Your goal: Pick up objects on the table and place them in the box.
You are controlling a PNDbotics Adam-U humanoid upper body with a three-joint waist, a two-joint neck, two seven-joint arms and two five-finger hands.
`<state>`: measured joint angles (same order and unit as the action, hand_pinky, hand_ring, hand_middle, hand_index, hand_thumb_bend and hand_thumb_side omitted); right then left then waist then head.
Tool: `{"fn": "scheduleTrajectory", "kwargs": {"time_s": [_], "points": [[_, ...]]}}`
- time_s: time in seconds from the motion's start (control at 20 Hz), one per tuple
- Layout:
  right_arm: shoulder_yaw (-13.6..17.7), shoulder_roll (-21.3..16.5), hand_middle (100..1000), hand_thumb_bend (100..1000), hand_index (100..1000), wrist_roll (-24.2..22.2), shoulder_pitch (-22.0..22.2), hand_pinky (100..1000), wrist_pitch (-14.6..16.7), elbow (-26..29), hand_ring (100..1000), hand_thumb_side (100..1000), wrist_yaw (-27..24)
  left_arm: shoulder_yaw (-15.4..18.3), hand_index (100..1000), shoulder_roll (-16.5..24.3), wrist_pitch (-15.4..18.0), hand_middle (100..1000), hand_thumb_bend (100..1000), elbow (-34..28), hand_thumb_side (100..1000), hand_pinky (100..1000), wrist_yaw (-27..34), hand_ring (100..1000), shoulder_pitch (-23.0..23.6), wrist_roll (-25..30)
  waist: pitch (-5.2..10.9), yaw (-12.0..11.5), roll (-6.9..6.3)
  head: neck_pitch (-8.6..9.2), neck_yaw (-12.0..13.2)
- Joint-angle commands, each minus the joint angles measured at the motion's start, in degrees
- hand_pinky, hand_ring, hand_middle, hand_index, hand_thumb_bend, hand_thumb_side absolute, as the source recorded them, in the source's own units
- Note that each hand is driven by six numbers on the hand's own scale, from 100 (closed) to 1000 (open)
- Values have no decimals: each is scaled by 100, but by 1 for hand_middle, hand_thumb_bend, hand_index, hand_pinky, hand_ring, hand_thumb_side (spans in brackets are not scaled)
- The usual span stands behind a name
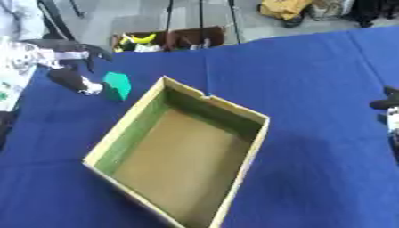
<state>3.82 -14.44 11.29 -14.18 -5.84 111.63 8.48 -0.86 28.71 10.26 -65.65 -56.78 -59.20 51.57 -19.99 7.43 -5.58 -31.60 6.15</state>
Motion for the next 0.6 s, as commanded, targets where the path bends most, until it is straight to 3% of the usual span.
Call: {"fn": "scheduleTrajectory", "kwargs": {"time_s": [0.05,0.4,0.45,0.6], "points": [[-7,-129,639,100,829,-30,-73,824,12,70,845,810,-13,-8,1000,164,14,1000,205,89,545,560,-165,759,-169,40,85,12,19,75,38],[-19,-127,639,100,828,-54,-98,824,12,74,845,810,-22,-13,1000,118,35,1000,227,303,542,561,-478,754,-227,40,21,58,-1,129,85],[-18,-130,639,100,828,-56,-100,824,12,74,846,810,-21,-16,1000,117,38,1000,303,374,545,569,-489,758,-228,40,11,73,-8,136,95],[-16,-139,639,100,828,-59,-99,824,10,70,846,810,-23,-26,1000,133,100,1000,415,551,549,573,-510,763,-256,40,-8,100,-26,160,109]]}}
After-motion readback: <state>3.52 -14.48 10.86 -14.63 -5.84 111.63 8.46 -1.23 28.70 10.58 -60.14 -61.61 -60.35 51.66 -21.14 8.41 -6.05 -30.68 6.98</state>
